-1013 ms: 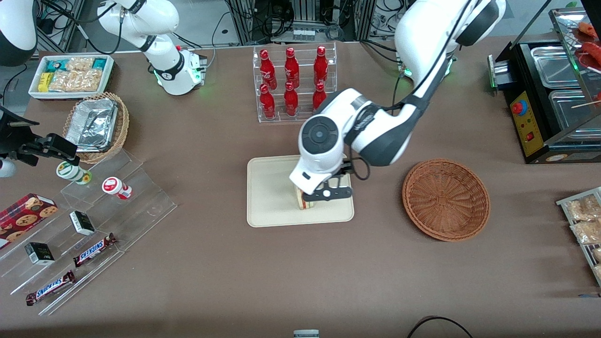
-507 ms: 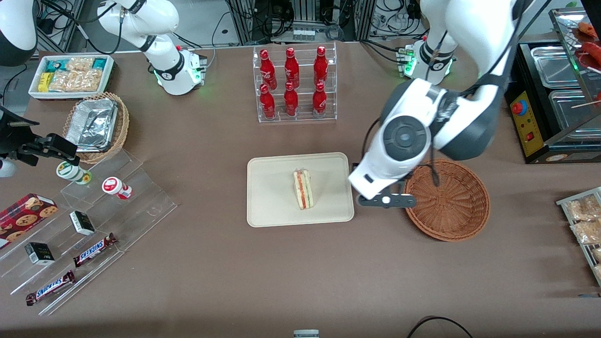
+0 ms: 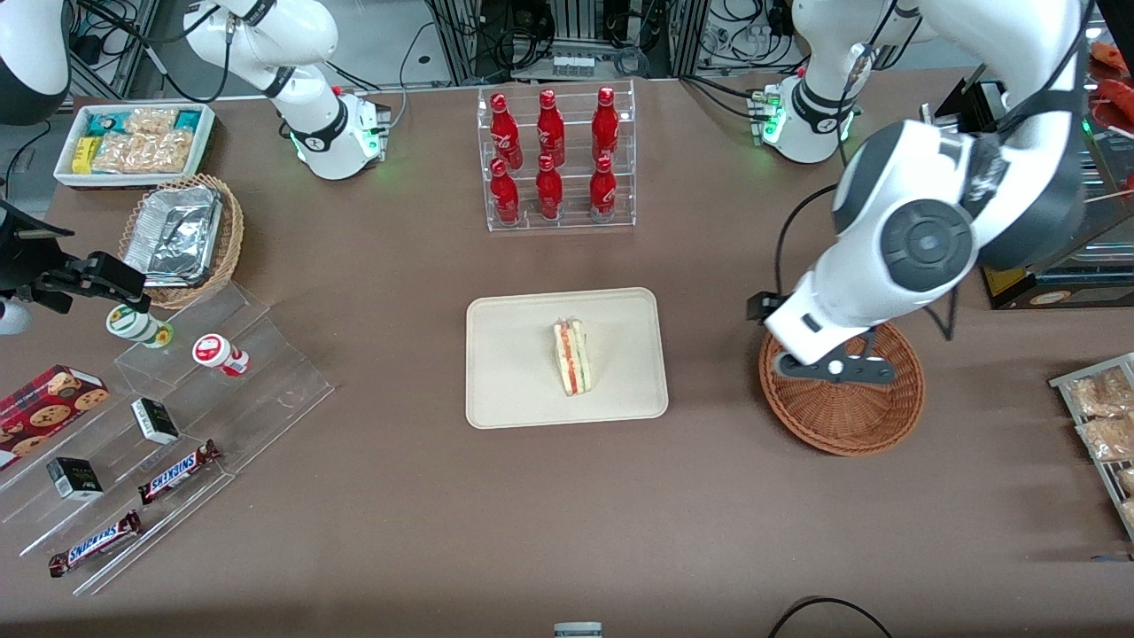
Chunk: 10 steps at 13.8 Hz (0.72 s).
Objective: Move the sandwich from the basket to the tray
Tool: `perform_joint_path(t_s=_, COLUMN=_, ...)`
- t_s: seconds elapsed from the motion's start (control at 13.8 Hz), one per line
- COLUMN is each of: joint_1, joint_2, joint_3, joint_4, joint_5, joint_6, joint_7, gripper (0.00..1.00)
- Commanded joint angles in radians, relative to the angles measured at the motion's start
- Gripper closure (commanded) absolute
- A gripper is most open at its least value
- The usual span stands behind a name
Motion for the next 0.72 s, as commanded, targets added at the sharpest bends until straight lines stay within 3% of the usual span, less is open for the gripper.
perform_joint_path(t_s=0.0, joint_1=0.063, joint_2=-0.138, joint_3=-0.004, joint_4=-0.137, joint_5=-0.018, joint_6=-0.003, joint_7=0.111, gripper=0.0)
perform_joint_path(t_s=0.22, joint_1=0.109, joint_2=-0.249, joint_3=0.015, joint_4=-0.209, joint_5=-0.041, joint_6=-0.028, joint_7=0.198, gripper=0.0)
perform_joint_path(t_s=0.65, joint_1=0.084, joint_2=-0.324, joint_3=0.137, joint_4=-0.175, joint_5=-0.047, joint_6=-0.178, joint_7=0.278, gripper=0.0)
